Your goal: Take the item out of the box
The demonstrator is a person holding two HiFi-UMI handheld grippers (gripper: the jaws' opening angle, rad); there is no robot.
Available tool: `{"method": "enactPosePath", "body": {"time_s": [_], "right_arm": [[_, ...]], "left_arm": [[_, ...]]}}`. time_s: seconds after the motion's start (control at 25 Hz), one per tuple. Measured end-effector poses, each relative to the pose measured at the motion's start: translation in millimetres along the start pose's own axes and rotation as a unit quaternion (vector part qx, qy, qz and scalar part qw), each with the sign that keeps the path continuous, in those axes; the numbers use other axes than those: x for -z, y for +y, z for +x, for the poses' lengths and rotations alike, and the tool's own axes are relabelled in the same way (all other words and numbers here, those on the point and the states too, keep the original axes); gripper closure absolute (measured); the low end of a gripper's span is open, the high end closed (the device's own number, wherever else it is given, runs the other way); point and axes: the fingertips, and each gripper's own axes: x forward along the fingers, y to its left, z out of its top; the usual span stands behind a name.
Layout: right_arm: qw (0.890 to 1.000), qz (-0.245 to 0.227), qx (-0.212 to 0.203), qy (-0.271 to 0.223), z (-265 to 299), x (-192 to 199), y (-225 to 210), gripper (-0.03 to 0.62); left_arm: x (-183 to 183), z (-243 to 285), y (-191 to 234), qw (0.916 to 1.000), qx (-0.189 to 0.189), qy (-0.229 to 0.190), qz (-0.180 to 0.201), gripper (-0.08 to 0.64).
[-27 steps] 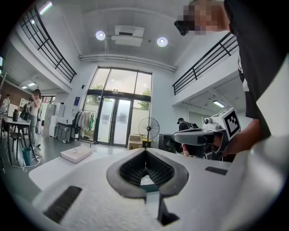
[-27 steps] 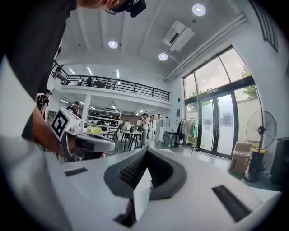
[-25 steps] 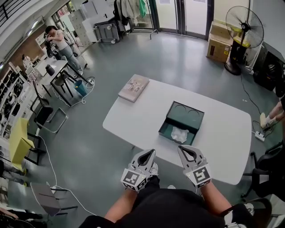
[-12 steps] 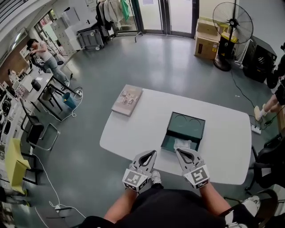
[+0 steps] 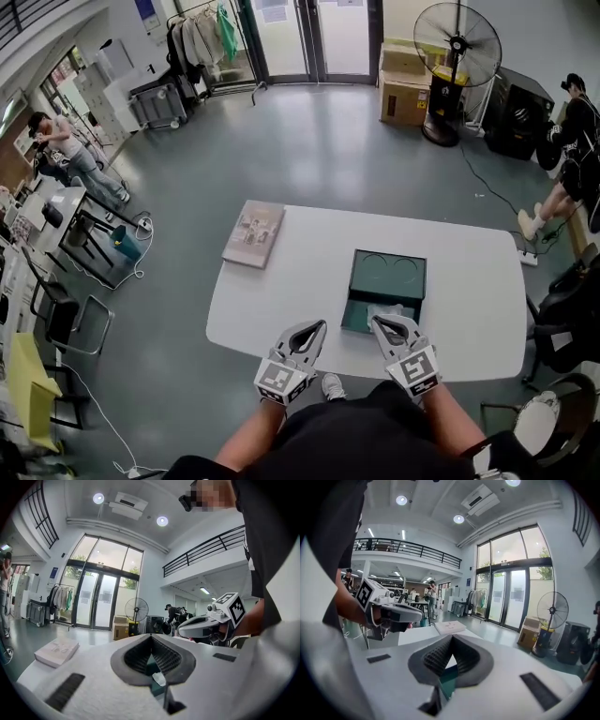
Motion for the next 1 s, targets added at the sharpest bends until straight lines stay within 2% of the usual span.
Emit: {"method": "enactPosePath", "body": {"time_s": [0.24, 0.56, 0.72, 0.92, 0.96, 1.0], "right_arm": [[0.999, -0.018, 0.007, 0.027, -2, 9, -8, 0.586], [0.996, -0.025, -0.010, 0.081, -5, 52, -31, 0.586], [0.989, -0.060, -0.030, 0.135, -3, 79, -41, 0.586], [0.976, -0.069, -0.065, 0.196, -2, 115, -48, 0.583], [0.973, -0.071, -0.074, 0.206, -1, 122, -49, 0.572], [0.970, -0.072, -0.083, 0.215, 1, 128, -49, 0.520]], "left_arm": [[10, 17, 0, 0.9998, 0.014, 0.008, -0.008, 0.548], [18, 40, -7, 0.9996, 0.003, 0.026, -0.005, 0.548], [30, 46, -11, 0.9993, -0.003, 0.036, -0.010, 0.548], [41, 53, -15, 0.9986, -0.010, 0.050, -0.015, 0.548], [43, 53, -16, 0.9984, -0.012, 0.053, -0.015, 0.548], [44, 54, -16, 0.9983, -0.013, 0.055, -0.015, 0.548]]}}
